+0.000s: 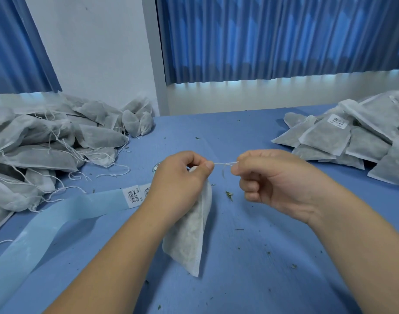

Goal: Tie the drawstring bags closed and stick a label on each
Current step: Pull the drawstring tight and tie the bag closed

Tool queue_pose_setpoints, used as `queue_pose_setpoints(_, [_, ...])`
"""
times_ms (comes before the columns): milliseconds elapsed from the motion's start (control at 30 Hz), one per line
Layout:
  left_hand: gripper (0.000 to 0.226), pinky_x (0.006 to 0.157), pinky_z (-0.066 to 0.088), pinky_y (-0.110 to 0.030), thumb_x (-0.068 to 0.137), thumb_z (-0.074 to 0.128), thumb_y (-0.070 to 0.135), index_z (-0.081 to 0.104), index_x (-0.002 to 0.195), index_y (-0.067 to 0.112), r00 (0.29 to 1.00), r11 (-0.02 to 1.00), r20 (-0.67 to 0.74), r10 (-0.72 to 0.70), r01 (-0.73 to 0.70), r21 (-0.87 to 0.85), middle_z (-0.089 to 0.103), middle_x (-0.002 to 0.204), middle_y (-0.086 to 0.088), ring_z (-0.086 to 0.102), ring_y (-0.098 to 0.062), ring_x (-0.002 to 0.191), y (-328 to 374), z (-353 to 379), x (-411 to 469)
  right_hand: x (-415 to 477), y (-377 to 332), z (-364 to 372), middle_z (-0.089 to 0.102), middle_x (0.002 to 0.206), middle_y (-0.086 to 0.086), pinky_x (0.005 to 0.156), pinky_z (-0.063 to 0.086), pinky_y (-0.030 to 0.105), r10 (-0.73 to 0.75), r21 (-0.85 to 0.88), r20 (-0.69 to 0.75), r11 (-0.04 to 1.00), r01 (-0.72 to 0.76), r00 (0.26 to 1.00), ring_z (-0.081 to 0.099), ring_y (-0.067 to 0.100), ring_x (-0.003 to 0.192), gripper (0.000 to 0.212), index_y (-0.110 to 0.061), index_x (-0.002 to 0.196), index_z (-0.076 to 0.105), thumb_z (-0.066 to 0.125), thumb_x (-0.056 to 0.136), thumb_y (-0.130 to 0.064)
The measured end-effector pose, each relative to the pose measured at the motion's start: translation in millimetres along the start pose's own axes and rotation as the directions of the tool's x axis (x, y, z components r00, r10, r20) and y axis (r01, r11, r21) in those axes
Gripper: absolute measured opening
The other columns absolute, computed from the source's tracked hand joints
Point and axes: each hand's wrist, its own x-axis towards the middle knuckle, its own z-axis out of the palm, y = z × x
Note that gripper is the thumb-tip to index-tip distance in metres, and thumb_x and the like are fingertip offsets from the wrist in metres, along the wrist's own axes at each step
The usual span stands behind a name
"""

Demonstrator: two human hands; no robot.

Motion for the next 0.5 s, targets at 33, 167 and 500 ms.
queue_pose_setpoints(33, [0.019, 0.038, 0.029, -0.010, 0.092, 0.065, 0.027, 0.065, 0.074, 0.023, 1.000, 1.000, -0.008, 0.009, -0.009, 0.005, 0.043, 0.039, 0.018, 0.040, 0.000, 0.037, 0.2, 0.5, 0.3, 0.2, 0.0, -0.8, 0.030, 0.054, -0.004, 0.042, 0.034, 0.021, 0.023, 0.012, 0.022, 1.000, -0.023, 0.999, 0.034, 0.012, 0.046, 0.043, -0.024, 0.045, 0.045, 0.063, 0.079, -0.003])
queue_pose_setpoints(167, [0.018, 0.040, 0.030, -0.010, 0.092, 0.064, 0.028, 0.064, 0.074, 0.024, 0.999, 0.999, -0.006, 0.035, -0.035, 0.024, 0.046, 0.041, 0.020, 0.041, 0.000, 0.038, -0.6, 3.7, -0.9, 1.5, 0.9, -3.7, 0.032, 0.055, -0.002, 0.044, 0.036, 0.022, 0.042, 0.037, 0.032, 0.998, -0.043, 0.999, 0.038, 0.013, 0.048, 0.040, -0.022, 0.046, 0.047, 0.058, 0.080, -0.003])
queue_pose_setpoints(500, [0.043, 0.083, 0.049, -0.033, 0.079, 0.056, 0.065, 0.070, 0.097, 0.028, 0.832, 0.991, 0.545, -0.105, 0.133, -0.012, 0.067, 0.086, 0.007, 0.061, -0.009, 0.081, -6.6, -0.5, -4.7, 10.6, 3.9, -22.2, 0.058, 0.064, -0.002, 0.050, 0.046, 0.020, -0.195, -0.137, -0.400, 0.979, 0.152, 0.895, 0.065, 0.011, 0.061, 0.030, -0.020, 0.061, 0.050, 0.072, 0.078, -0.008])
